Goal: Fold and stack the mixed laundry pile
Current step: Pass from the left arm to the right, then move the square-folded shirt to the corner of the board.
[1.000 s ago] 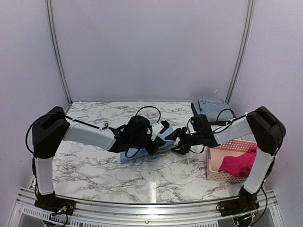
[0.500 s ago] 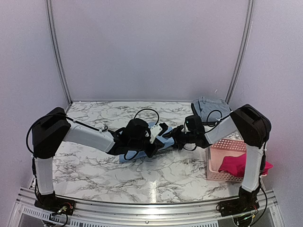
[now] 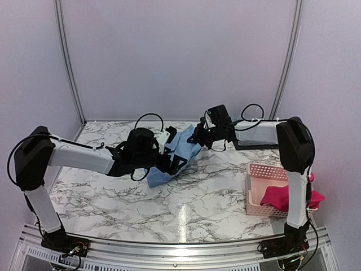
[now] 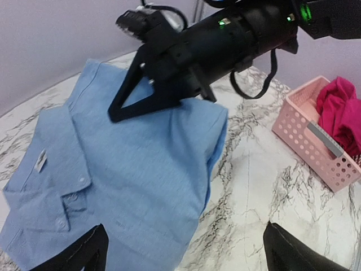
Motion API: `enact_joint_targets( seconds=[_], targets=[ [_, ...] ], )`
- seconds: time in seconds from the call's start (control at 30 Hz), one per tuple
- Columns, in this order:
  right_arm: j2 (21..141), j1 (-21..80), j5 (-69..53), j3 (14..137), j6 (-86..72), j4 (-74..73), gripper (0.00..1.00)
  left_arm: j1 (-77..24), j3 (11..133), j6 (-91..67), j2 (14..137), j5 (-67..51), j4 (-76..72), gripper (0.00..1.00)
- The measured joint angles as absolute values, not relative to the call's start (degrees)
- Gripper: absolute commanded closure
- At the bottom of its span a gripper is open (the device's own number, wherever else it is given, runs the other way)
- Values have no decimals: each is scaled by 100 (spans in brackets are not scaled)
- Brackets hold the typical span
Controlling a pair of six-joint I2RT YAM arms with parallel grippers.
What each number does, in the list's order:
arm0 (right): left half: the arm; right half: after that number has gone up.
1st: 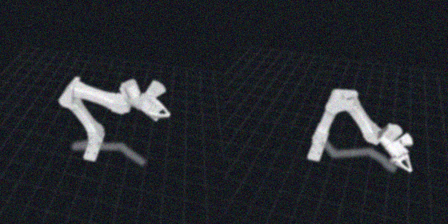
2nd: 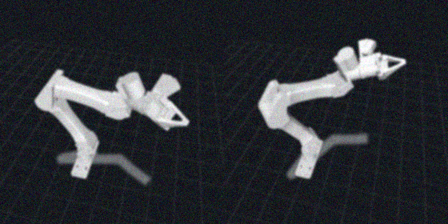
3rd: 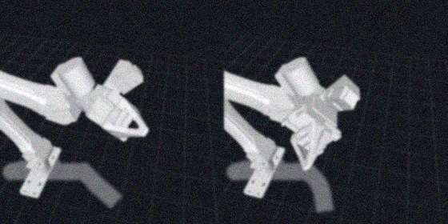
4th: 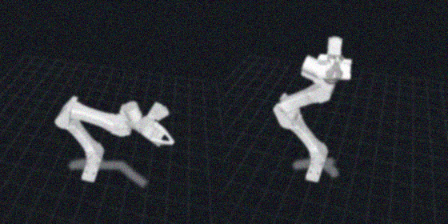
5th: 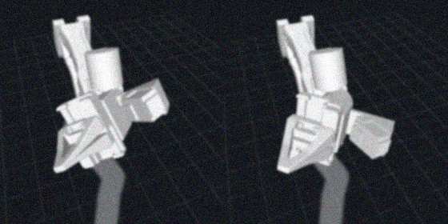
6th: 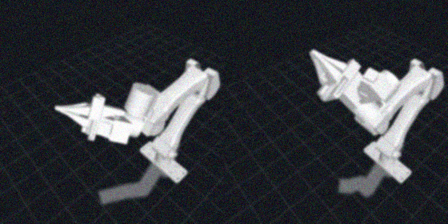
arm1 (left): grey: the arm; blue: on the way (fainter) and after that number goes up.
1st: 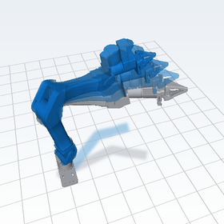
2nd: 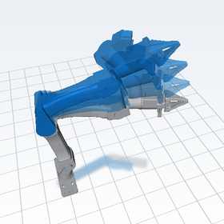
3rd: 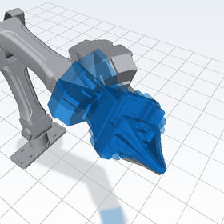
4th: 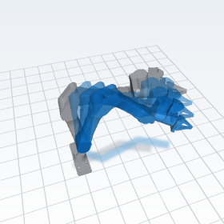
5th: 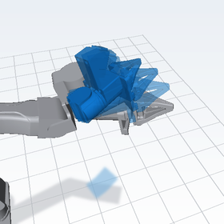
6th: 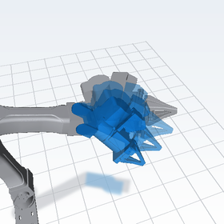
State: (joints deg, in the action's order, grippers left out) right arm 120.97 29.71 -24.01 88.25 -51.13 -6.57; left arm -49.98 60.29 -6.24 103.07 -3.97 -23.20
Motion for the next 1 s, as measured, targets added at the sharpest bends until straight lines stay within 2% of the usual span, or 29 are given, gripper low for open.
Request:
enact_joint_targets(
  seconds=[0.2,0.4,1.0],
  targets=[
    [12322,2873,-2082,10447,-3332,-2477,100,-4652,5380,-1017,9531,-148,-2307,1],
    [12678,2724,-1192,11745,-1835,-3951,100,-4635,4899,-1166,9190,10,-2180,1],
    [12514,2180,471,12669,-436,-4934,100,-4639,4735,-1044,8838,263,-1841,1]
  ],
)
